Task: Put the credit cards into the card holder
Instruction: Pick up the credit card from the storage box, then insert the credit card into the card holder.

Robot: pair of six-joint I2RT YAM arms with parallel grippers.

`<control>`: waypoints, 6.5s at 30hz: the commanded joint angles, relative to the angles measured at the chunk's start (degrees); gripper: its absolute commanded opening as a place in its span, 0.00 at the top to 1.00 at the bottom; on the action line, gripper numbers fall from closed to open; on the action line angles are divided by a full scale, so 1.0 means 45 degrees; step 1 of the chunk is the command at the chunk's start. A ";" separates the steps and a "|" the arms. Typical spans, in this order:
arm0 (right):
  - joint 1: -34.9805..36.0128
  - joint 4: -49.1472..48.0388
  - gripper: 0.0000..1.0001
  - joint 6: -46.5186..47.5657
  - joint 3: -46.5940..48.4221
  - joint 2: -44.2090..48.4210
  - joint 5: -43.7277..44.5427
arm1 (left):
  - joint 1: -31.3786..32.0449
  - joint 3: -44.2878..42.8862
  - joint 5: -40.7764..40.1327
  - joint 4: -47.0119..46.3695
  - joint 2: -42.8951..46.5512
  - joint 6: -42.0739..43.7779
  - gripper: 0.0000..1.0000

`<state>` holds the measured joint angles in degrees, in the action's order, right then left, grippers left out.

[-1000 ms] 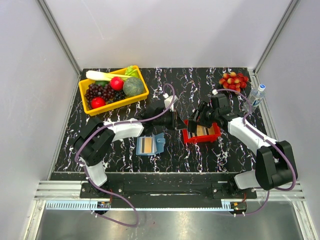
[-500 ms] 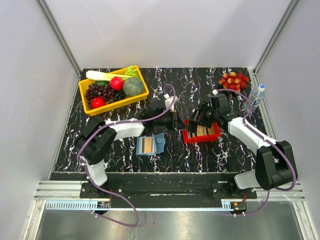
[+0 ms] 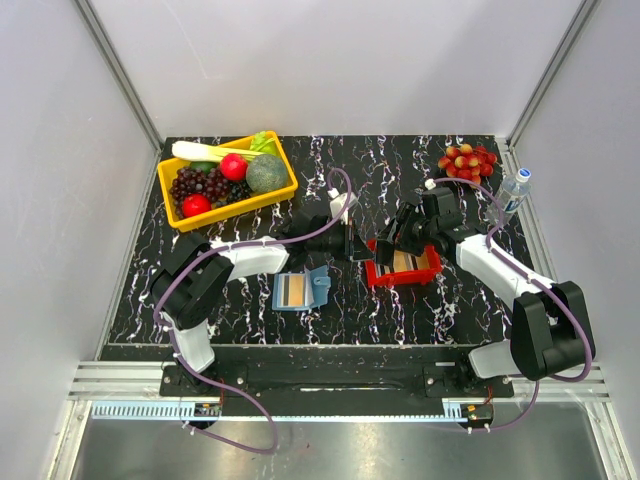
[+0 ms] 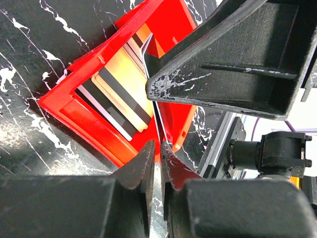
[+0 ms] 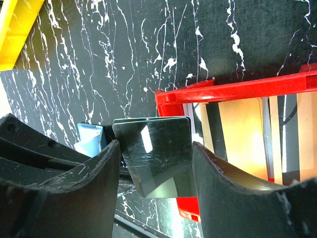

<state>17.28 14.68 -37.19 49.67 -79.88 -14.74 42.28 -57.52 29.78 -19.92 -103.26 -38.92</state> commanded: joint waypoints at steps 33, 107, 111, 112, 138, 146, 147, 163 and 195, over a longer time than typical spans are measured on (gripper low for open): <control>-0.0070 -0.0391 0.41 -0.0076 -0.0120 0.0446 -0.0201 | 0.0467 -0.1496 -0.0895 0.0580 -0.0745 0.0113 0.86; -0.0246 -0.0077 0.12 -0.0427 -0.0061 0.4195 -0.1428 | -0.1132 0.1511 0.0194 -0.0689 0.4098 -0.0707 1.00; -0.0265 -0.1498 0.16 -0.0700 -0.0373 0.4040 -0.3651 | -0.1446 0.1920 0.1777 -0.1487 0.4782 -0.1037 1.00; -0.0265 -0.1948 0.17 -0.0875 -0.0470 0.3962 -0.4121 | -0.1544 0.2096 0.2071 -0.2071 0.4919 -0.1407 1.00; -0.0168 -0.7537 0.45 -0.3415 -0.1760 0.3512 -0.7153 | -0.2228 0.3563 0.3988 -1.0728 0.3182 -0.7074 1.00; 0.0066 -0.7890 0.53 -0.3533 -0.1604 0.3258 -0.7290 | -0.2209 0.3582 0.3890 -1.1021 0.2928 -0.7308 1.00; 0.0105 -0.7890 0.54 -0.3513 -0.1565 0.3200 -0.7387 | -0.2209 0.3563 0.3871 -1.1099 0.2908 -0.7367 1.00; 0.0282 -0.6353 0.93 -0.2598 -0.1254 0.3433 -0.6550 | -0.2247 0.4069 0.3267 -0.9369 0.3471 -0.6259 0.42; 0.8367 0.1249 1.00 -0.0057 0.5036 -0.4045 0.4113 | -0.2677 0.6257 -0.8611 1.1244 1.1991 -0.1528 0.12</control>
<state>54.43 18.26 -38.02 68.53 -95.61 -3.14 30.46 -28.47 -7.40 30.83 -49.71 -45.71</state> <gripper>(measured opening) 0.010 0.888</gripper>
